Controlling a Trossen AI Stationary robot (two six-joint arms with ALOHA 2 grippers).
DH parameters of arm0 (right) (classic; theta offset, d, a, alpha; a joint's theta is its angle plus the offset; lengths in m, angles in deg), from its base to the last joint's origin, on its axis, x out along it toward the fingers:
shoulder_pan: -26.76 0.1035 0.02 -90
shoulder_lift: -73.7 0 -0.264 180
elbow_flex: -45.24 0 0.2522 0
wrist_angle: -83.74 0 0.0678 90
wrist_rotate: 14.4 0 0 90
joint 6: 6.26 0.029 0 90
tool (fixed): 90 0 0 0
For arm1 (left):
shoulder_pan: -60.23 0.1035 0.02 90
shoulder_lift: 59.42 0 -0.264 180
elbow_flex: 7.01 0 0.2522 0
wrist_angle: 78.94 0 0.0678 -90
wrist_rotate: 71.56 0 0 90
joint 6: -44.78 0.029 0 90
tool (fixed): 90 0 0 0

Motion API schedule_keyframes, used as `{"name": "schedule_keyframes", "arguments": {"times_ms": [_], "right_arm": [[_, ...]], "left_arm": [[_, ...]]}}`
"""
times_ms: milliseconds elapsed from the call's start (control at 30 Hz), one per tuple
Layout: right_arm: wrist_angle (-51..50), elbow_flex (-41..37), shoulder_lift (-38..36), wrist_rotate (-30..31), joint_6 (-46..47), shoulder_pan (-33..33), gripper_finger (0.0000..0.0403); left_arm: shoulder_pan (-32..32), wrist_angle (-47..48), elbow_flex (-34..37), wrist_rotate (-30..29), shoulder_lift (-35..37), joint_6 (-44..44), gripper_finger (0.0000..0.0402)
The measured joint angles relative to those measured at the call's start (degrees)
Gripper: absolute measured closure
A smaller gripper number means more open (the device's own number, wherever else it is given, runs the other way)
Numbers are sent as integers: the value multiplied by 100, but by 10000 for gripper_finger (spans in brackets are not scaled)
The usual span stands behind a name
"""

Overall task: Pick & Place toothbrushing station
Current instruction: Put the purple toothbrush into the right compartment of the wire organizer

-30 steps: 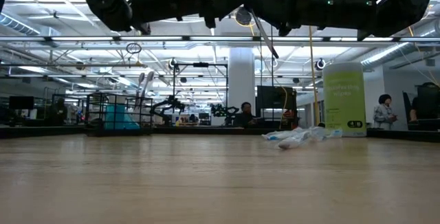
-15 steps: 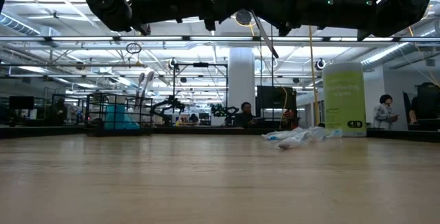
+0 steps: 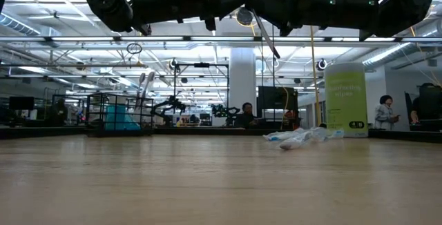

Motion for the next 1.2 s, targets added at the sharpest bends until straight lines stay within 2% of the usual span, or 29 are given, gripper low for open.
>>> {"name": "schedule_keyframes", "arguments": {"times_ms": [100,233,400,533,700,867,1100,1200], "right_arm": [[-7,0,0,3,0,0,368],[-56,0,0,3,104,-2,362],[-278,9,-8,85,285,-9,331],[-369,4,-2,138,426,-23,306],[-749,4,-166,177,605,-91,283],[-2158,-7,-899,253,903,-197,273],[-3823,-5,-2137,292,927,-232,271],[-4458,0,-2622,338,962,-234,271]], "left_arm": [[2,-1,1,-5,2,0,384],[0,-20,3,-14,4,74,382],[-7,134,14,-468,355,267,366],[-12,880,8,-707,916,569,383],[29,1982,8,-877,1739,688,384],[109,2702,119,-1842,2380,704,366],[483,2744,941,-2430,3130,883,384],[776,2750,1310,-2998,3412,684,381]]}}
